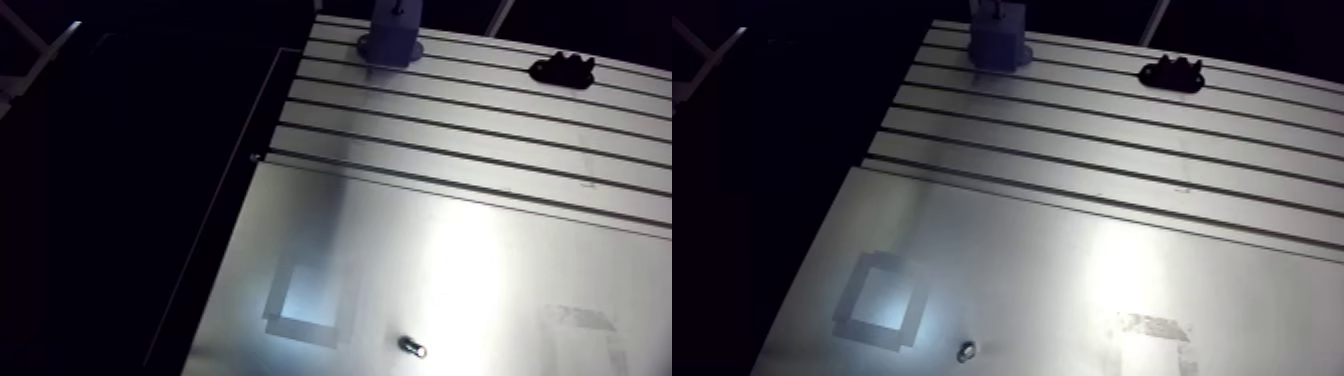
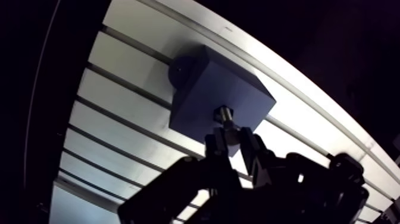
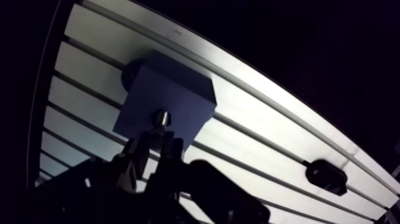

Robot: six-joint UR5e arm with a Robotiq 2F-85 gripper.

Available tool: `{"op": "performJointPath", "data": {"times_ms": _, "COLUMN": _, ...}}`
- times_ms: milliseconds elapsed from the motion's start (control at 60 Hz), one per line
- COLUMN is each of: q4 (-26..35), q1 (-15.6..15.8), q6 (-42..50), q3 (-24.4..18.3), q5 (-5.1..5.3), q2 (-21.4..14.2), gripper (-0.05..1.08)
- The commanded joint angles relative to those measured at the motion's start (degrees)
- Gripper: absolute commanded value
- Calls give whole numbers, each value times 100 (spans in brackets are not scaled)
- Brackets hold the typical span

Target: Pick up the M10 bolt and insert it into the hex recess until seated.

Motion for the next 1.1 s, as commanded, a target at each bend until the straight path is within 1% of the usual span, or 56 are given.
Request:
{"op": "performJointPath", "data": {"times_ms": 17, "q4": 0, "q1": 1, "q6": 0, "q3": -1, "q5": 2, "q2": 1, "gripper": 107}}
{"op": "performJointPath", "data": {"times_ms": 783, "q4": 0, "q1": 1, "q6": 0, "q3": 34, "q5": 2, "q2": 45, "gripper": 107}}
{"op": "performJointPath", "data": {"times_ms": 1100, "q4": -1, "q1": 0, "q6": 0, "q3": -17, "q5": 2, "q2": 45, "gripper": 107}}
